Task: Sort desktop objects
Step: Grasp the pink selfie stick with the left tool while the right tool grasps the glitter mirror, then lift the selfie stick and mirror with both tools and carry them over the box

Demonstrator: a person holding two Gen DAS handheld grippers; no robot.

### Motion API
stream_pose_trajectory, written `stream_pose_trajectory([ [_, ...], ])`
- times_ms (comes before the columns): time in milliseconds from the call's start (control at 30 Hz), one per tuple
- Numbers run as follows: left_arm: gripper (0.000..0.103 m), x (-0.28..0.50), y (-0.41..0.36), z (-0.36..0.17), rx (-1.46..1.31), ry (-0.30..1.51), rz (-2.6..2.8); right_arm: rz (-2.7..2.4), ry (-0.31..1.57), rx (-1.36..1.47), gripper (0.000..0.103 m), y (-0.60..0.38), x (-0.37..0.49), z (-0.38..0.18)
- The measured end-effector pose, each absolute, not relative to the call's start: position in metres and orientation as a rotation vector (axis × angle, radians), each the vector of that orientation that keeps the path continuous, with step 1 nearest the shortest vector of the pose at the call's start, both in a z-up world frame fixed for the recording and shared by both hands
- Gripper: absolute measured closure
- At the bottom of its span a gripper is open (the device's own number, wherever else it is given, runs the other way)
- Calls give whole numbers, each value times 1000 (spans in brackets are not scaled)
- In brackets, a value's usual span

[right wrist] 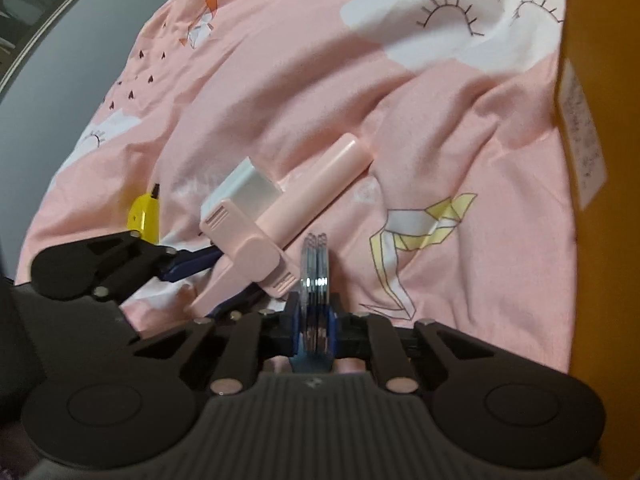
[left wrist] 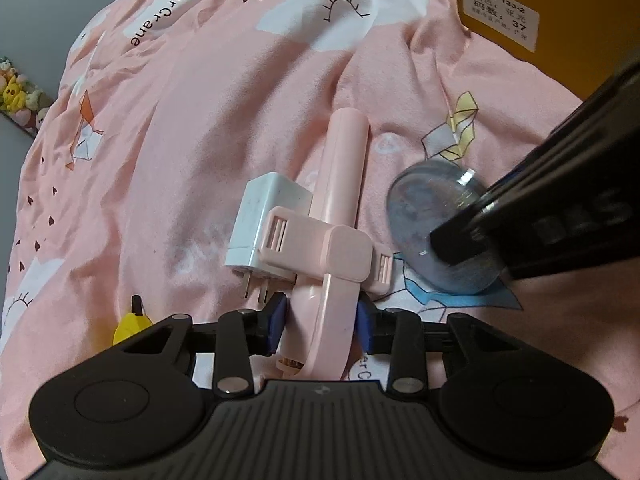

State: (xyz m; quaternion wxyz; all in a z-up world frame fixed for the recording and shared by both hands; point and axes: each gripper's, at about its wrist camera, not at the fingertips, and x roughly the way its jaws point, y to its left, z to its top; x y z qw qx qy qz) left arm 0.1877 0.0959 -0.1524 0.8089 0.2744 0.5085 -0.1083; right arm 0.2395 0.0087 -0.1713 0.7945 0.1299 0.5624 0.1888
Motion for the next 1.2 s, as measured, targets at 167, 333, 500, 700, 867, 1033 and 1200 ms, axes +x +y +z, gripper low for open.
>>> stream_pose_trajectory([
  [167, 68, 191, 107, -139, 429, 1113, -231, 392, 1151, 191, 89, 3, 228, -147],
  [333, 69, 201, 151, -123, -2, 1240, -258, 397, 1125, 150, 89, -3, 220, -136],
  [500, 68, 205, 154, -122, -56, 1286, -235, 404, 1139, 148, 89, -4, 214, -138],
  [700, 64, 214, 138, -131, 46, 1304, -217, 410, 1145, 143, 89, -5, 211, -140],
  [867, 56, 218, 116, -143, 238, 1286, -225, 412, 1143, 142, 89, -5, 208, -140],
  [1033, 71, 210, 108, -145, 304, 1228, -222, 421, 1134, 127, 89, -5, 206, -138],
  [1200, 72, 199, 119, -130, 229, 1179, -227, 435, 1111, 113, 89, -6, 202, -131],
])
